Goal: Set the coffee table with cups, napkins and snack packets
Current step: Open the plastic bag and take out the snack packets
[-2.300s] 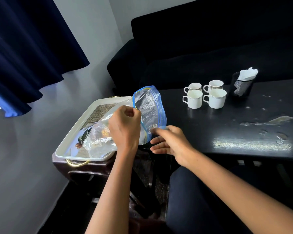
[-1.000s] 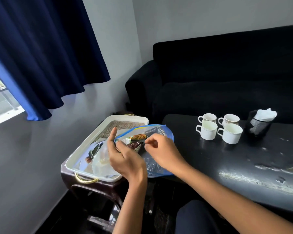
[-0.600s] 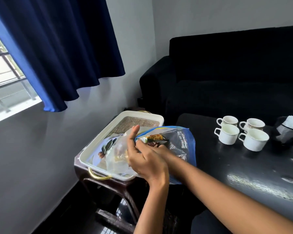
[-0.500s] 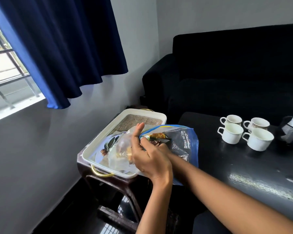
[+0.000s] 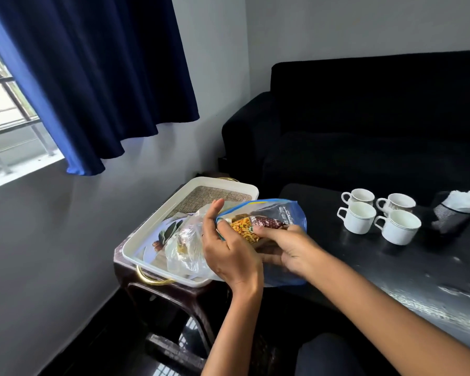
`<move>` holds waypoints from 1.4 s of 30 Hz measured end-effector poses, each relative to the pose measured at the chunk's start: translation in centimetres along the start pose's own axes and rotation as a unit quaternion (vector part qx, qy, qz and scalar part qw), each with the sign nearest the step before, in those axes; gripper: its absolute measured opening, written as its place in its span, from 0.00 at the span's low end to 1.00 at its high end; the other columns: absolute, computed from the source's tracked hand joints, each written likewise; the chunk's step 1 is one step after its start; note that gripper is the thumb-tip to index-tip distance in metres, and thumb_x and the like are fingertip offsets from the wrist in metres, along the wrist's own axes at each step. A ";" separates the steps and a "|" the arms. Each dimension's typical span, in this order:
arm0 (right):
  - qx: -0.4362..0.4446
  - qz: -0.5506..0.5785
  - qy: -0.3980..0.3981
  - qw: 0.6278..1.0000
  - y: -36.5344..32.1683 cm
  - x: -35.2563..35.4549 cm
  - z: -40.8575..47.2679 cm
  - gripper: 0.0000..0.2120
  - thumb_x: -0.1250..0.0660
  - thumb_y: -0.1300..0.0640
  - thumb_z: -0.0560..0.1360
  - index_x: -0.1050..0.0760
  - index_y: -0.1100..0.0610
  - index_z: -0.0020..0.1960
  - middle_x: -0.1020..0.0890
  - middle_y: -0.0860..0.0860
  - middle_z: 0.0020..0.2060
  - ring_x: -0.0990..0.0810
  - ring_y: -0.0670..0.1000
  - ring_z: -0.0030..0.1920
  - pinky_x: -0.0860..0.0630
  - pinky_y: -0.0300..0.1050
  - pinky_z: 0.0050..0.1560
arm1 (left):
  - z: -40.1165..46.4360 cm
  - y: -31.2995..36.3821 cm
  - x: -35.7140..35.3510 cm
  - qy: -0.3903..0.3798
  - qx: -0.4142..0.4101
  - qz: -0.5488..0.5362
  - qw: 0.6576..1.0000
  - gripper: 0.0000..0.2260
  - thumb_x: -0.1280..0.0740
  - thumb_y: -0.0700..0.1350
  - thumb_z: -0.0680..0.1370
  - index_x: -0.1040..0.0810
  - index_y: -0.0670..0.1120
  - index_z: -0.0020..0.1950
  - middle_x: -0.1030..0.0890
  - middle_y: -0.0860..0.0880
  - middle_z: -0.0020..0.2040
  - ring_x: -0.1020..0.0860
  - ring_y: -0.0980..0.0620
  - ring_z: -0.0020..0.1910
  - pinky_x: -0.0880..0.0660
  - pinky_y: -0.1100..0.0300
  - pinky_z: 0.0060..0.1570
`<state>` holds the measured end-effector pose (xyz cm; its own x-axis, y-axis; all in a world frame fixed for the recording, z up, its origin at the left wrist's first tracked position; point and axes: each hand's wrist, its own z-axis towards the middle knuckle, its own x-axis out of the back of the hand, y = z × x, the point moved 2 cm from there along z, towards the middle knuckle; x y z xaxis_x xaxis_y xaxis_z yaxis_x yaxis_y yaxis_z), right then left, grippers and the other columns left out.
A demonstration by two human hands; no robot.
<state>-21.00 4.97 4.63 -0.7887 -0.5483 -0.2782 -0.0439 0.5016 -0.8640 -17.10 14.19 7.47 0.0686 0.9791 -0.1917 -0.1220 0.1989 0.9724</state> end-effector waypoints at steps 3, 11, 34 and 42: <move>0.013 0.044 0.019 0.999 -0.7 1.6 -0.8 0.10 0.29 0.67 0.71 0.25 0.64 0.51 0.18 0.62 0.41 0.18 0.57 0.39 0.17 0.49 0.33 | 0.0 -0.1 0.1 -0.004 -0.007 0.004 1.000 0.19 0.48 0.47 0.73 0.21 0.58 0.54 0.18 0.44 0.53 0.23 0.34 0.54 0.27 0.38 0.55; 0.076 0.023 -0.077 0.994 -1.9 5.8 -4.4 0.22 0.26 0.62 0.61 0.24 0.62 0.55 0.15 0.59 0.46 0.15 0.55 0.42 0.19 0.47 0.36 | -0.2 0.2 0.1 -0.025 -0.001 0.036 0.999 0.17 0.47 0.45 0.76 0.22 0.59 0.55 0.20 0.37 0.54 0.24 0.35 0.55 0.27 0.41 0.56; 0.123 -0.051 -0.100 0.986 -11.1 6.9 2.9 0.12 0.34 0.65 0.74 0.28 0.57 0.56 0.19 0.54 0.47 0.18 0.55 0.47 0.17 0.50 0.41 | 0.2 -2.6 -0.7 -0.195 0.117 0.244 0.943 0.20 0.42 0.40 0.75 0.22 0.55 0.62 0.22 0.52 0.64 0.25 0.44 0.62 0.32 0.44 0.65; 0.107 -0.187 -0.038 0.976 -10.6 2.8 10.6 0.11 0.34 0.67 0.74 0.32 0.55 0.52 0.22 0.54 0.47 0.24 0.58 0.55 0.24 0.53 0.49 | -0.6 -2.2 -1.1 -0.229 0.003 0.373 0.899 0.23 0.41 0.40 0.76 0.30 0.56 0.70 0.38 0.55 0.76 0.48 0.54 0.76 0.59 0.55 0.74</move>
<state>-16.25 -9.00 8.56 -0.6934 -0.7188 0.0503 -0.1849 0.1101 -0.9766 -17.53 12.75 5.45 0.3713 0.7183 0.5884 -0.2978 -0.5081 0.8082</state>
